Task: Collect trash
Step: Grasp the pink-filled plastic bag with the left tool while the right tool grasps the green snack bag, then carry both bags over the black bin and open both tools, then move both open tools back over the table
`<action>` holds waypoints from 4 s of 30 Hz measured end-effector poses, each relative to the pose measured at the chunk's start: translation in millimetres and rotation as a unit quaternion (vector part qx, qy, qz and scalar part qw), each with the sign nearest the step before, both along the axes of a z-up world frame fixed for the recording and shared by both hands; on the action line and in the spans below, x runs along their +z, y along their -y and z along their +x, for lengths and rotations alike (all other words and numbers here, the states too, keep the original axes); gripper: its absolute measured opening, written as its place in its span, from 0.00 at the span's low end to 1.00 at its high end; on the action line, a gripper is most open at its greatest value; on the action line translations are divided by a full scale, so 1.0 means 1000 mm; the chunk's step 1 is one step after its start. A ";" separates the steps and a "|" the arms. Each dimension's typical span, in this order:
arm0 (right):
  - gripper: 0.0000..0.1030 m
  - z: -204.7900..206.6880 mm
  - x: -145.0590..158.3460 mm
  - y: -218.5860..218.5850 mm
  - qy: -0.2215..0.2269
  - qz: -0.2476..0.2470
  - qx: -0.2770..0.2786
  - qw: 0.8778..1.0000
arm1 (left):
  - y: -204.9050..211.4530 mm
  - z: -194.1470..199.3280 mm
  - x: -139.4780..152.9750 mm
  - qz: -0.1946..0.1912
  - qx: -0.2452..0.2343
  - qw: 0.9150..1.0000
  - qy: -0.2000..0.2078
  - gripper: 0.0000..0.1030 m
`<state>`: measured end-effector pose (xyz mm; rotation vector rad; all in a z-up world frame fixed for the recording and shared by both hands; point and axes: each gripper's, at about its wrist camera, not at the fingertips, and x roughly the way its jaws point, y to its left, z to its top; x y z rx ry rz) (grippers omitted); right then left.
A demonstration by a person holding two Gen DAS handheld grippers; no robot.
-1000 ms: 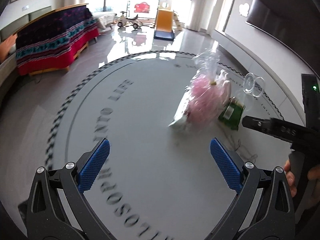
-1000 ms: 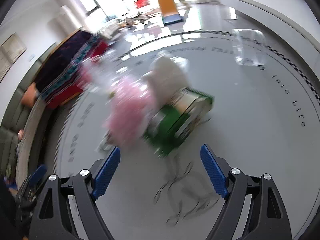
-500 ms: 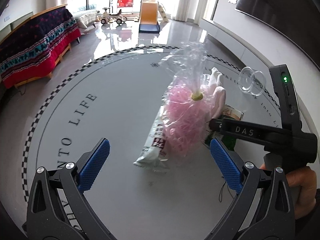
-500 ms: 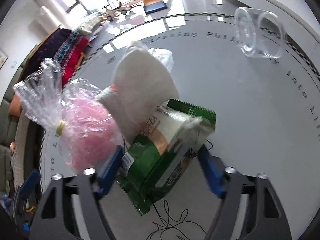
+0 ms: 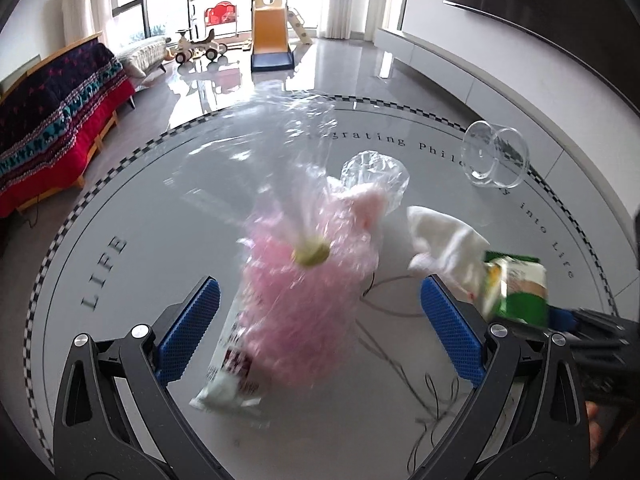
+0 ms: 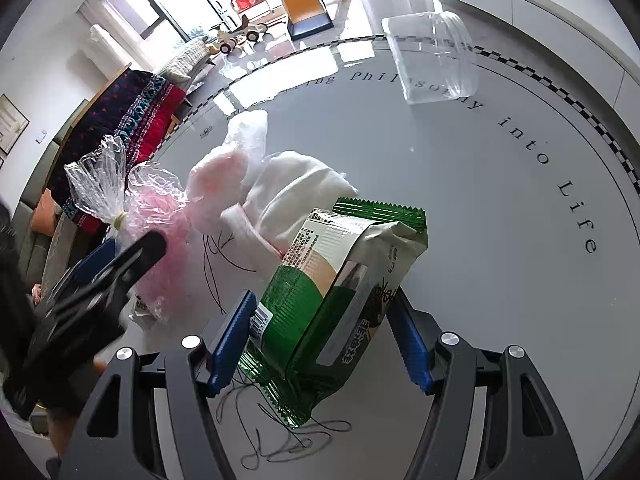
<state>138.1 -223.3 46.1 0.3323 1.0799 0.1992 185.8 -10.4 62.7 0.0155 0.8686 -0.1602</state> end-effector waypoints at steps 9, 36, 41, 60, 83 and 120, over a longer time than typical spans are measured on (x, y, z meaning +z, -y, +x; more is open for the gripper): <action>0.66 -0.021 0.006 0.015 0.014 0.018 0.006 1.000 | -0.002 0.009 -0.011 -0.026 0.021 0.999 -0.007 0.42; 0.66 -0.129 0.062 -0.062 0.051 0.020 0.079 0.995 | -0.083 -0.181 0.064 -0.076 0.047 0.993 0.074 0.40; 0.66 -0.152 0.072 -0.113 0.060 0.017 0.129 0.990 | -0.124 -0.226 0.062 -0.076 0.081 0.991 0.076 0.40; 0.66 -0.268 0.050 -0.349 0.038 0.014 0.402 0.915 | -0.279 -0.396 0.000 -0.082 0.301 0.949 0.035 0.40; 0.83 -0.345 0.010 -0.480 0.029 -0.026 0.560 0.827 | -0.371 -0.516 -0.042 -0.091 0.503 0.859 0.003 0.94; 0.83 -0.203 0.045 -0.265 0.066 0.001 0.338 0.939 | -0.216 -0.331 0.002 -0.085 0.263 0.961 0.013 0.94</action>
